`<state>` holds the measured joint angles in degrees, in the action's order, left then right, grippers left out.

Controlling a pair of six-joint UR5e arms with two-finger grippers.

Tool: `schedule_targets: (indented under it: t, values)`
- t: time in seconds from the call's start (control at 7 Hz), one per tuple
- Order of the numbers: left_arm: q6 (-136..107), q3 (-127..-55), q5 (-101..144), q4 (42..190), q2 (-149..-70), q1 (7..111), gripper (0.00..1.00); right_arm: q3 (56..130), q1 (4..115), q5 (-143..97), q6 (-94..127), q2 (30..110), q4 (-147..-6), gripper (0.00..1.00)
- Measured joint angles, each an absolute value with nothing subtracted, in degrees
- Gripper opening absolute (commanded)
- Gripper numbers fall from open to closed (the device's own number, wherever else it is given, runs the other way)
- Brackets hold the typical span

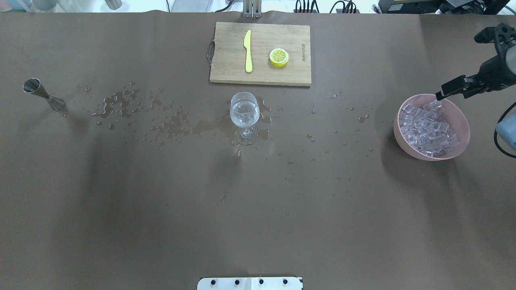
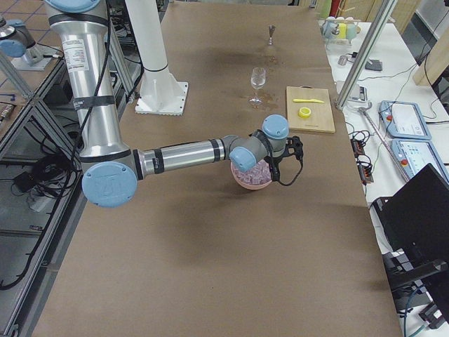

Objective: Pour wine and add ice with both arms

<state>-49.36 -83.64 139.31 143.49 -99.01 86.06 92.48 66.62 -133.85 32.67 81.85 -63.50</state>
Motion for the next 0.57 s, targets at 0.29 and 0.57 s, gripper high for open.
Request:
schedule_targets:
  t: [0.29,0.57]
  values:
    - [-54.53,-83.61,139.27,143.46,-99.57,86.00,0.98,94.50,62.38,-131.99,33.92,82.21,-64.12,0.83]
    - [-60.19,-83.75,139.16,143.57,-100.59,85.90,0.98,96.69,58.40,-132.45,33.41,82.23,-68.29,0.77]
